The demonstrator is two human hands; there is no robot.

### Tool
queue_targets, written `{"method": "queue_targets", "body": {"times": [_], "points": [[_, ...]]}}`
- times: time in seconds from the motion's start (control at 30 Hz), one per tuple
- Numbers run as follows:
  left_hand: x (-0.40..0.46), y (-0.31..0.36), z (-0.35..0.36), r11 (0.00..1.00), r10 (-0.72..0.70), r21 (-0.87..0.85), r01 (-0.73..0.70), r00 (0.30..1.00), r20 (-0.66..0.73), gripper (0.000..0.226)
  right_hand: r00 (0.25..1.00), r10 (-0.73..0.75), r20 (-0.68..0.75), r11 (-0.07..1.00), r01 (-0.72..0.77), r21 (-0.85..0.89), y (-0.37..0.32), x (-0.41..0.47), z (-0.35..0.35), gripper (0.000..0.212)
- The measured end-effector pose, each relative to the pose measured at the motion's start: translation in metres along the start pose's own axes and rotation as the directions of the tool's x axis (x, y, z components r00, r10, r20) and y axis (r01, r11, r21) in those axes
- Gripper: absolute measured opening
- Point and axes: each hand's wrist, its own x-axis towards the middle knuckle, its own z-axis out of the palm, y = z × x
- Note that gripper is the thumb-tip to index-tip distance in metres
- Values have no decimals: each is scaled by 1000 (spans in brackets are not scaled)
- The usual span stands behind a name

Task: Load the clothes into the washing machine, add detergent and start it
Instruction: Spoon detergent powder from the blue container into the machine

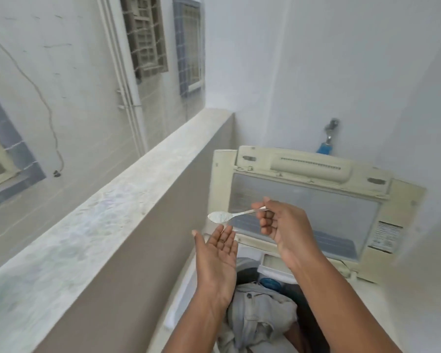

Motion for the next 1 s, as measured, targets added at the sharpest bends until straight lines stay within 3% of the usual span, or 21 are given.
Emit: {"method": "queue_targets", "body": {"times": [0.4,0.8,1.0], "points": [[60,-121,-6,956,-217,177,234,970,-106,73,960,64,-273,998,-64,8,42,56,-133,28],[91,-174,-35,915,-232,264,304,934,-271,76,894,204,-398,967,-246,-57,128,112,-189,28],[96,-179,-37,916,-208,282,286,939,-275,74,880,211,-425,972,-236,-7,146,119,-188,33]]}}
